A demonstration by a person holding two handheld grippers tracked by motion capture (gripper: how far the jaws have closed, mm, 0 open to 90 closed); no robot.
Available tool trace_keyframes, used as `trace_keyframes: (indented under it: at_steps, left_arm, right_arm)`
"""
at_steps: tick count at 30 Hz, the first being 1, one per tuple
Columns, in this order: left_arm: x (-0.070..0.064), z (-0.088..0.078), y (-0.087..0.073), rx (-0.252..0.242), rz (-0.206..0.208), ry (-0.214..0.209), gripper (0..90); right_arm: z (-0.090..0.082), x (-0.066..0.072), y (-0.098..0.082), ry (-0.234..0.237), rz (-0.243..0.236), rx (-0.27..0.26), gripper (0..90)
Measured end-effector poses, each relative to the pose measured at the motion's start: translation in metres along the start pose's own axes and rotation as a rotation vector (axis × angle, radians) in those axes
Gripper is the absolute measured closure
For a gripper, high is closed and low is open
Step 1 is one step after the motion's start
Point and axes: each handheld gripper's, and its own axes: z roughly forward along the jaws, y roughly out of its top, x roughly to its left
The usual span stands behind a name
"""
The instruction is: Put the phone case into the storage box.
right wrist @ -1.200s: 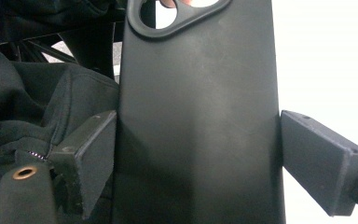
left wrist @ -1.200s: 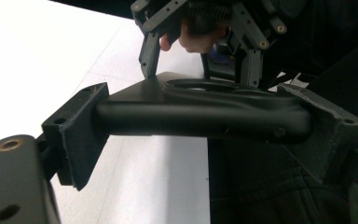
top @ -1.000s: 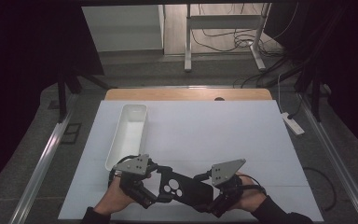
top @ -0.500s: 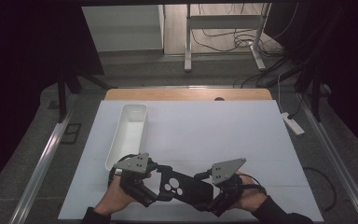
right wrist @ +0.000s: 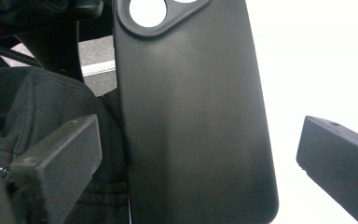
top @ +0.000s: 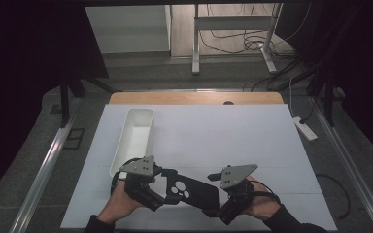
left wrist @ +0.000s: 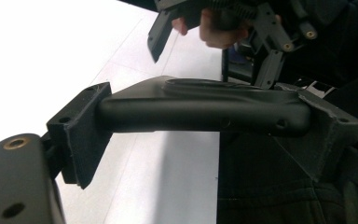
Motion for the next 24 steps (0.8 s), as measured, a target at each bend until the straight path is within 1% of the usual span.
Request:
trace_keyframes:
  at_steps: [3, 4, 5, 7, 10, 11, 12, 13, 14, 17, 19, 22, 24]
  left_arm:
    - [0.001, -0.001, 0.0, 0.004, -0.008, 0.012, 16.3]
    - [0.001, -0.001, 0.001, 0.007, -0.015, 0.019, 16.3]
    - [0.002, -0.002, 0.001, 0.011, -0.019, 0.029, 16.2]
    - [0.003, -0.003, 0.002, 0.02, -0.027, 0.049, 16.2]
    - [0.006, -0.004, 0.004, 0.024, -0.048, 0.076, 16.2]
    - [0.007, -0.004, 0.005, 0.027, -0.052, 0.082, 16.2]
    - [0.007, -0.004, 0.006, 0.033, -0.055, 0.094, 16.1]
    - [0.007, -0.004, 0.006, 0.033, -0.055, 0.094, 16.1]
    - [0.008, -0.004, 0.007, 0.036, -0.063, 0.105, 16.1]
    - [0.01, -0.003, 0.009, 0.041, -0.08, 0.124, 16.1]
    - [0.011, -0.003, 0.01, 0.043, -0.094, 0.135, 16.1]
    - [0.012, -0.003, 0.012, 0.045, -0.111, 0.152, 16.1]
    - [0.013, -0.002, 0.013, 0.045, -0.118, 0.16, 16.0]
  right_arm:
    - [-0.002, -0.001, 0.0, -0.042, 0.007, 0.013, 0.0]
    - [-0.002, -0.001, 0.0, -0.042, 0.007, 0.013, 0.0]
    - [-0.003, -0.002, -0.001, -0.06, 0.015, 0.018, 0.0]
    - [-0.004, -0.002, -0.002, -0.067, 0.017, 0.026, 0.0]
    - [-0.005, -0.002, -0.004, -0.12, 0.015, 0.057, 0.0]
    - [-0.005, -0.002, -0.005, -0.132, 0.016, 0.059, 0.0]
    - [-0.005, -0.002, -0.005, -0.134, 0.021, 0.059, 0.0]
    - [-0.005, -0.002, -0.006, -0.14, 0.027, 0.057, 0.0]
    - [-0.005, -0.002, -0.006, -0.14, 0.027, 0.057, 0.0]
    - [-0.007, -0.004, -0.007, -0.167, 0.058, 0.052, 0.0]
    - [-0.008, -0.005, -0.008, -0.186, 0.068, 0.054, 0.0]
    - [-0.008, -0.006, -0.009, -0.2, 0.096, 0.056, 0.0]
    - [-0.008, -0.008, -0.01, -0.192, 0.109, 0.055, 0.0]
